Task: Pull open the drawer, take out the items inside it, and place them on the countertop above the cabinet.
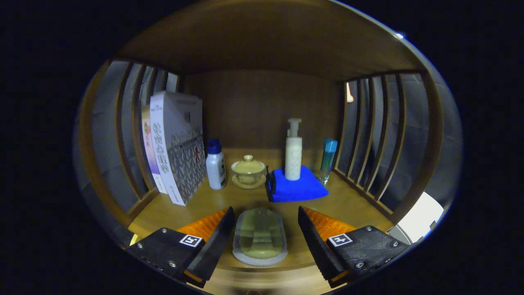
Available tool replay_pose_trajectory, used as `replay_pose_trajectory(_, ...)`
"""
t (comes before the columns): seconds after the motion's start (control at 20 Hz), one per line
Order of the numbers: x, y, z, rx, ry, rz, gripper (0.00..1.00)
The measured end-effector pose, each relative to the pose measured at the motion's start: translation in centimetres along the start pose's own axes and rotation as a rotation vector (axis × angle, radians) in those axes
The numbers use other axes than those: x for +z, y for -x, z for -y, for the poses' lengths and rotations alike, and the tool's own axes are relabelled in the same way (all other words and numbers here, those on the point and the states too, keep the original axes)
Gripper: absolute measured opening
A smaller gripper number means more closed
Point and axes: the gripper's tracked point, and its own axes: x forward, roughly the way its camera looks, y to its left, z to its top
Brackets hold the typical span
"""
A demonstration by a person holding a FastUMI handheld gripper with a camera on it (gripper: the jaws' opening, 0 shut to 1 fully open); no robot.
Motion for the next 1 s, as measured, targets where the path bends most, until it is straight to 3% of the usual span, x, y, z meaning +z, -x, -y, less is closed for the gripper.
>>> replay_pose_trajectory(0.3,4.3,7.9,1.3,-0.031,0.047,0.213,0.96)
replay_pose_trajectory(0.55,2.2,13.9,2.1,-0.051,0.093,0.277,0.95)
replay_pose_trajectory(0.8,-0.7,17.1,1.8,-0.065,0.133,0.296,0.95)
replay_pose_trajectory(1.0,-2.3,19.0,1.6,-0.069,0.093,0.348,0.95)
